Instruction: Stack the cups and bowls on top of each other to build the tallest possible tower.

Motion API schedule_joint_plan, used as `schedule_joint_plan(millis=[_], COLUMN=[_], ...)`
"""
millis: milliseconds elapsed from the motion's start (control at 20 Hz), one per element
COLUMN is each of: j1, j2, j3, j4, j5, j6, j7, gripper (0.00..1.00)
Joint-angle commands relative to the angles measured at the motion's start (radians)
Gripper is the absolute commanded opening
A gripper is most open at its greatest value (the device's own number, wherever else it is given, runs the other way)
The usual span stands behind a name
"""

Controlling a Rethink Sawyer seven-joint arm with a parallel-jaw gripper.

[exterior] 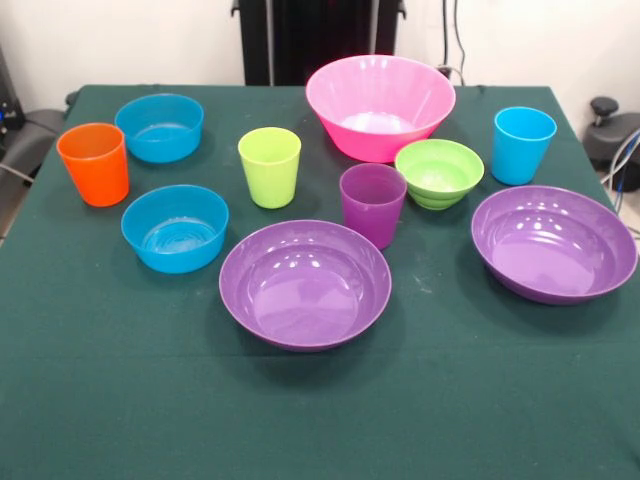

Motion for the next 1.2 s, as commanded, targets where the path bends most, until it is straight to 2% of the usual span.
schedule_joint_plan(millis=[50,700,1200], j1=[0.041,0.177,0.227], j2=[0.077,0.169,0.248], j3=[0.042,-0.058,-0.076], j4=[0.058,0.026,0.026], j5=[-0.051,-0.129,-0.133], j6=[-0.078,-0.203,-0.265], j7=[0.141,0.227,0.251], gripper=[1.0,1.0,1.0])
